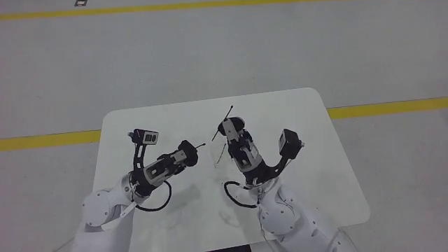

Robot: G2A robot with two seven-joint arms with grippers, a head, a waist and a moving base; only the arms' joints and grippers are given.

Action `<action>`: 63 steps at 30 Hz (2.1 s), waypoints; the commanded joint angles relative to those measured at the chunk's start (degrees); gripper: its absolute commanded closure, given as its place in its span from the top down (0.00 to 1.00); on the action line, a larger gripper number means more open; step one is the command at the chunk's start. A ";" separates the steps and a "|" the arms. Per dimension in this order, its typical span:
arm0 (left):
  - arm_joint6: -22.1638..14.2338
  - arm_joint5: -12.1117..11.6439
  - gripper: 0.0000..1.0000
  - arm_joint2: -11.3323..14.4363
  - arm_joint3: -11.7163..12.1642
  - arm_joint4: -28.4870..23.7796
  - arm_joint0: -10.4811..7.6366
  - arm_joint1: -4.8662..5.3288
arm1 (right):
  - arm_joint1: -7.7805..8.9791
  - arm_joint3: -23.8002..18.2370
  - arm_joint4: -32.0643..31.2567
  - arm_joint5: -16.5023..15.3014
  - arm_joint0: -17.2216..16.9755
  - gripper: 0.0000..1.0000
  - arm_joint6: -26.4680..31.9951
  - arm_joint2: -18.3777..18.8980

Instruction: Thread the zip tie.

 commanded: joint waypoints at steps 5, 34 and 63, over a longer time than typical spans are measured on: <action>0.00 0.00 0.00 0.00 0.00 0.00 0.00 0.00 | -0.21 1.52 -4.46 0.00 -0.12 0.00 -2.13 -0.44; 0.00 0.00 0.00 0.00 0.00 0.00 0.00 0.00 | -1.80 1.00 -11.30 4.05 -3.64 0.00 -11.11 -1.69; 0.00 0.00 0.00 0.00 0.00 0.00 0.00 0.00 | -5.77 3.79 -18.80 12.56 -0.15 0.00 -13.19 -4.94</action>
